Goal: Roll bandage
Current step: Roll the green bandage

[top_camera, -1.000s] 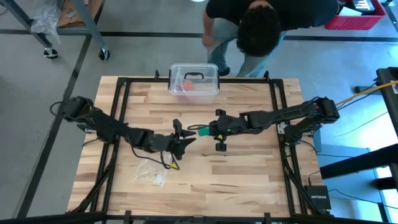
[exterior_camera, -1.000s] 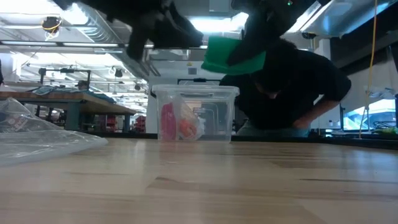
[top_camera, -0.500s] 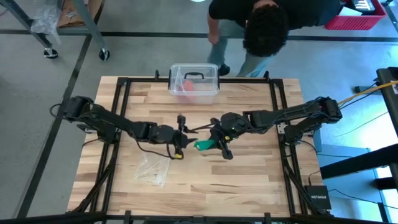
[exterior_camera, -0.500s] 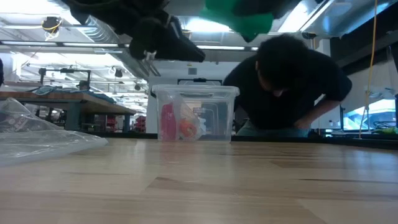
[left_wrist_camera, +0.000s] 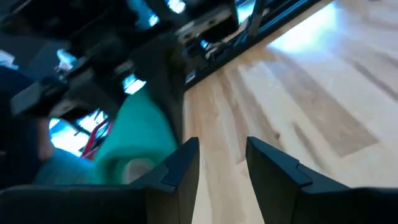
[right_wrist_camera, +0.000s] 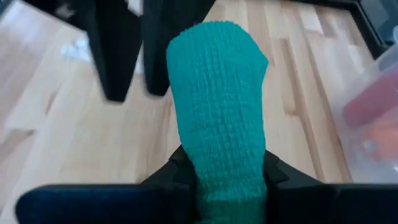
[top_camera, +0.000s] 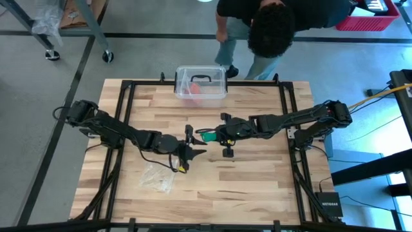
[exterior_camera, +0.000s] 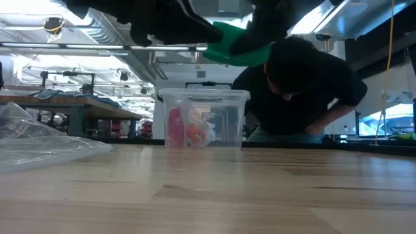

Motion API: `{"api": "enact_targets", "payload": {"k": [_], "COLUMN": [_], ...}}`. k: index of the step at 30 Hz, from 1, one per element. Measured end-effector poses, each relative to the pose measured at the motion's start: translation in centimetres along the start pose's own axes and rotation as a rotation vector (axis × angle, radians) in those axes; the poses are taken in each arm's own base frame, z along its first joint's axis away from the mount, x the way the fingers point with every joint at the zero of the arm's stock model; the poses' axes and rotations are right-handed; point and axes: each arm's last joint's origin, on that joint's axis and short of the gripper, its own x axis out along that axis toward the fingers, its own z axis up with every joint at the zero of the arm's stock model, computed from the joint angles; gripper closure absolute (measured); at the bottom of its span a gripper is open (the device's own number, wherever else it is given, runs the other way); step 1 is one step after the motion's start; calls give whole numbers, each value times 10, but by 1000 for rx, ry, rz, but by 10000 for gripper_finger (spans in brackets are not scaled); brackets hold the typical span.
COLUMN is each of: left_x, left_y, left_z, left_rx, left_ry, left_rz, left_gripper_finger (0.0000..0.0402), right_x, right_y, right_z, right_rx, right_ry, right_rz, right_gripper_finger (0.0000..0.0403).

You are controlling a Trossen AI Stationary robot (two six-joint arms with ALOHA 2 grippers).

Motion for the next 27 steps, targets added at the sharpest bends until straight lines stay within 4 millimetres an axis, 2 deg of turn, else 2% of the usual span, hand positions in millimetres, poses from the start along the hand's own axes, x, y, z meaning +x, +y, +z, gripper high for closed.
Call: {"api": "enact_targets", "payload": {"k": [4,7,9,12,15,17,21,23,27], "left_x": [-9,-20,-27,-33,-35,-37,-37,-37,-37], "left_y": [-1,3,7,9,6,3,2,2,2], "left_z": [6,24,34,35,25,19,12,12,12], "left_rx": [16,34,11,-72,-147,-185,-279,-316,-382], "left_ry": [46,71,96,175,267,325,383,384,385], "left_rz": [47,77,82,56,32,22,32,39,52], "left_gripper_finger": [276,276,276,276,276,276,276,276,276], "right_x": [-19,-36,-38,-30,-11,0,16,21,29], "right_y": [-2,-2,0,5,13,16,20,21,22], "right_z": [0,-3,-11,-32,-61,-83,-115,-126,-136], "right_rx": [21,62,91,142,205,235,265,267,263], "right_ry": [27,68,138,193,213,251,280,310,353], "right_rz": [-8,53,97,197,326,352,348,341,330], "right_gripper_finger": [323,323,323,322,322,322,322,322,322]}}
